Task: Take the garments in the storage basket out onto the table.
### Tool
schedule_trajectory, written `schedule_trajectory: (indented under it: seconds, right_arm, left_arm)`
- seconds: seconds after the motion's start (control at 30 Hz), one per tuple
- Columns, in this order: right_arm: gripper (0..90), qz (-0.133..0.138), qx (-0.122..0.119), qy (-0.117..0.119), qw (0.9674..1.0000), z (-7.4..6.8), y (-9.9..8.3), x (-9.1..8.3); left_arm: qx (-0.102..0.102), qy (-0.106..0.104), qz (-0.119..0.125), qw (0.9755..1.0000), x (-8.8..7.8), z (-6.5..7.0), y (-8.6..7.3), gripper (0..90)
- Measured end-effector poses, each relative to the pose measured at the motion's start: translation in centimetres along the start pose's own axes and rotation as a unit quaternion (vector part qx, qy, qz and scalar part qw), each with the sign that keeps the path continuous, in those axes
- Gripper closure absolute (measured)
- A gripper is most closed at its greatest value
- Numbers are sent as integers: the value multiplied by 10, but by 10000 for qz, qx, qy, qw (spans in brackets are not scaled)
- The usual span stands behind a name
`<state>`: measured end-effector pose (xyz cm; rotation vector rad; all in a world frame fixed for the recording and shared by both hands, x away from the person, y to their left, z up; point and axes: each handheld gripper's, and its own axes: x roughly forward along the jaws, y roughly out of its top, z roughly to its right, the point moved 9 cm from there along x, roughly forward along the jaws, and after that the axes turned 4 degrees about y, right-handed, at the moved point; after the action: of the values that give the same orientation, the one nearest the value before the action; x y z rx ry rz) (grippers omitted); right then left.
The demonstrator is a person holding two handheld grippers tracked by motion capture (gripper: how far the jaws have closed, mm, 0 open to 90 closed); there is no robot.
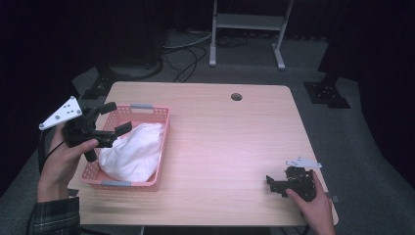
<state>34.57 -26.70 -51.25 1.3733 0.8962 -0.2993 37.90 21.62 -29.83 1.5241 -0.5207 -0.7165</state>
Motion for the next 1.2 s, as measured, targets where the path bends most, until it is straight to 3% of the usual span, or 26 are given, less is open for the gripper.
schedule_trajectory:
  seconds: [0.37,0.57,1.2]
  right_arm:
    - [0,-4,0,0,10000,0,0,0]
    - [0,-3,-1,0,10000,0,0,0]
    - [0,-4,0,0,10000,0,0,0]
  left_arm:
    - [-3,303,-210,9993,-7,-16,-13,82]
    - [-57,380,-220,9990,-11,-20,-13,82]
    - [-56,582,-617,9964,-7,-27,-25,82]
